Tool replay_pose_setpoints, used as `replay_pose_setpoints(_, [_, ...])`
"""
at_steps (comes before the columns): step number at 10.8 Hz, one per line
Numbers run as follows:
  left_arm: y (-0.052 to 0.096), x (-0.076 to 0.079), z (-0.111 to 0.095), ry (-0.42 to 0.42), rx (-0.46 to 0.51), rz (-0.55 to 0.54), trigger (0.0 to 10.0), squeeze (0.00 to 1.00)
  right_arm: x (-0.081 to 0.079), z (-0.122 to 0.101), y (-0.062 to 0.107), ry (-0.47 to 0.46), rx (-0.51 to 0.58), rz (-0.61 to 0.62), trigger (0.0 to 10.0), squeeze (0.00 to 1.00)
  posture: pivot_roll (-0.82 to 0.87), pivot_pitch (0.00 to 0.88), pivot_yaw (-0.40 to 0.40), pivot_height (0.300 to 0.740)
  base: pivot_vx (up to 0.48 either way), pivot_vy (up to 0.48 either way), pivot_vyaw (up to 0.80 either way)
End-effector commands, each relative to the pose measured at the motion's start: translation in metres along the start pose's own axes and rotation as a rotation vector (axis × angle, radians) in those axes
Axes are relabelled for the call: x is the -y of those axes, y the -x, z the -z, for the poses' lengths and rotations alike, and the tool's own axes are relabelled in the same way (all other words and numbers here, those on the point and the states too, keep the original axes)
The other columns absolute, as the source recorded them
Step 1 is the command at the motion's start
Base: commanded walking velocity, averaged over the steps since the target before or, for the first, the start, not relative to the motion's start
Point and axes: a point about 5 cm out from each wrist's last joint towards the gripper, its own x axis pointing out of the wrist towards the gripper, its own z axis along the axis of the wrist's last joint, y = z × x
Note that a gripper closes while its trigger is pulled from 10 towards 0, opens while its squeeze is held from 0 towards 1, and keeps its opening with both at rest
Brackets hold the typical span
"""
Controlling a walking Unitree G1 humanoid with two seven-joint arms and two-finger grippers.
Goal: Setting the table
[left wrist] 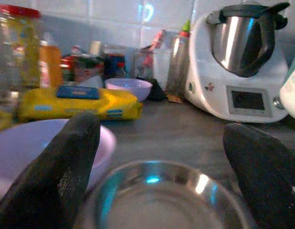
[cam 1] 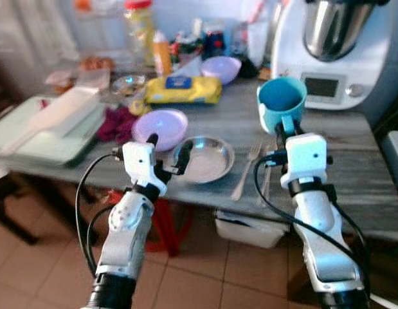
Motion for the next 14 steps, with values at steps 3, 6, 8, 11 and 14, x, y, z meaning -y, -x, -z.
replay_pose_setpoints(3, [0.000, 0.003, -0.002, -0.006, 0.011, 0.012, 10.0, 0.00, 0.003, -0.004, -0.002, -0.008, 0.022, 0.007, 10.0, 0.00, -0.18, 0.074, 0.065, 0.740, 0.321, 0.000, 0.00])
replay_pose_setpoints(6, [0.013, -0.007, -0.006, -0.069, 0.036, -0.023, 10.0, 0.00, 0.003, -0.004, -0.001, -0.023, 0.019, -0.001, 10.0, 0.00, -0.17, 0.080, 0.067, 0.740, 0.000, 0.000, 0.00])
replay_pose_setpoints(8, [0.034, -0.013, -0.002, -0.119, -0.002, 0.010, 10.0, 0.00, 0.003, -0.004, -0.008, -0.050, 0.009, -0.054, 10.0, 0.00, -0.16, 0.088, 0.065, 0.740, 0.000, 0.000, 0.00])
replay_pose_setpoints(11, [0.053, -0.017, 0.008, -0.106, -0.056, 0.079, 10.0, 0.00, 0.012, 0.002, -0.025, -0.112, -0.051, -0.150, 10.0, 0.00, -0.15, 0.108, 0.063, 0.740, 0.000, 0.000, 0.00])
replay_pose_setpoints(14, [0.060, -0.018, 0.014, -0.102, -0.094, 0.085, 10.0, 0.00, 0.033, 0.011, -0.040, -0.183, -0.112, -0.124, 10.0, 0.00, -0.14, 0.120, 0.069, 0.740, 0.000, 0.000, 0.00])
